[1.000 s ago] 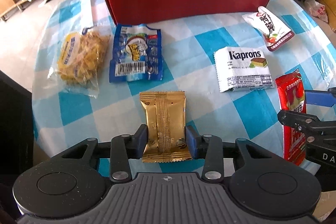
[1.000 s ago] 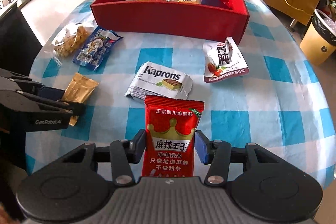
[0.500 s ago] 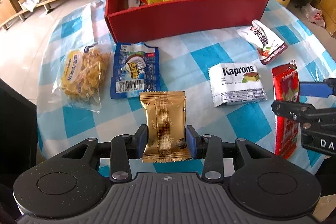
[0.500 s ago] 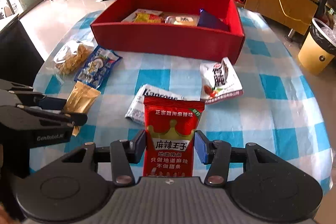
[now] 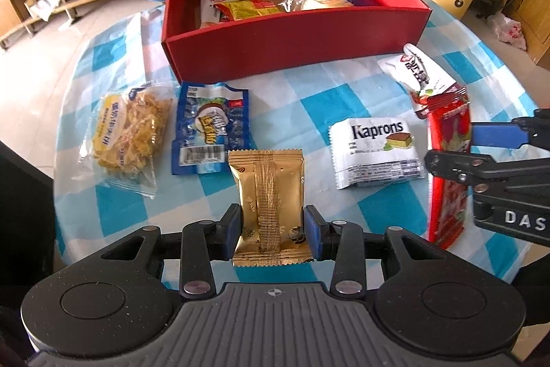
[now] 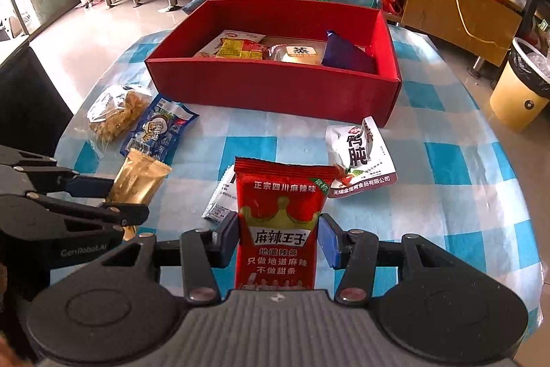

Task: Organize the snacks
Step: 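Lift the red packet and gold packet and carry both over the red box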

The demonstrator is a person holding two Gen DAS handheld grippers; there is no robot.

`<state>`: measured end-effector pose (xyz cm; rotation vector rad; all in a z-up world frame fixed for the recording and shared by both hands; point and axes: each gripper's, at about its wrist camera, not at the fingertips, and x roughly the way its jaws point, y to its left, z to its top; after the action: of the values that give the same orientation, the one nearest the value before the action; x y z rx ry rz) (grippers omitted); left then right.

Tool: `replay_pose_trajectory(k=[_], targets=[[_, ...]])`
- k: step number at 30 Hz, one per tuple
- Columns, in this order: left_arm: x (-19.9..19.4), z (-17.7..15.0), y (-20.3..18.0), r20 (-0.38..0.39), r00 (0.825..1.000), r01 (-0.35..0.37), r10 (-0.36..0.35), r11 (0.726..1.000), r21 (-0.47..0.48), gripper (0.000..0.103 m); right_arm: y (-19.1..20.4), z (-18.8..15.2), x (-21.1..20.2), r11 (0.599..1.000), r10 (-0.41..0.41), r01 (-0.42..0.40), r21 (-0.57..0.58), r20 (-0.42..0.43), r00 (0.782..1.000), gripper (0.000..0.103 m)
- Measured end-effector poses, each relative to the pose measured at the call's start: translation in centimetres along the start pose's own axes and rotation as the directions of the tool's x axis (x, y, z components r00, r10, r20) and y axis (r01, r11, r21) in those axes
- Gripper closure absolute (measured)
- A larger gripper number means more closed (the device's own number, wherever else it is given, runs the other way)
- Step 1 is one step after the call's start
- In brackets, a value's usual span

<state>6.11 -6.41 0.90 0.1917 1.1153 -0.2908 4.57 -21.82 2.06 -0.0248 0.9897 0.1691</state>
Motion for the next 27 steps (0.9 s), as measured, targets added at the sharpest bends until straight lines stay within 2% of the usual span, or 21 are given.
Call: replay_pose_trajectory(k=[8, 27], targets=[[-0.6, 1.0, 0.1, 0.010, 1.000, 0.030, -0.030, 0.999, -0.022, 0.056, -0.1, 1.4, -0.5, 1.000, 0.010, -0.010, -0.005, 0.037, 0.999, 0.058], [-1.7, 2.9, -0.1, 0.045, 0.998, 0.039, -0.038, 0.999, -0.021, 0.056, -0.5, 3.6, -1.3, 0.999, 0.038, -0.038, -0.004, 0.096, 0.995, 0.059]])
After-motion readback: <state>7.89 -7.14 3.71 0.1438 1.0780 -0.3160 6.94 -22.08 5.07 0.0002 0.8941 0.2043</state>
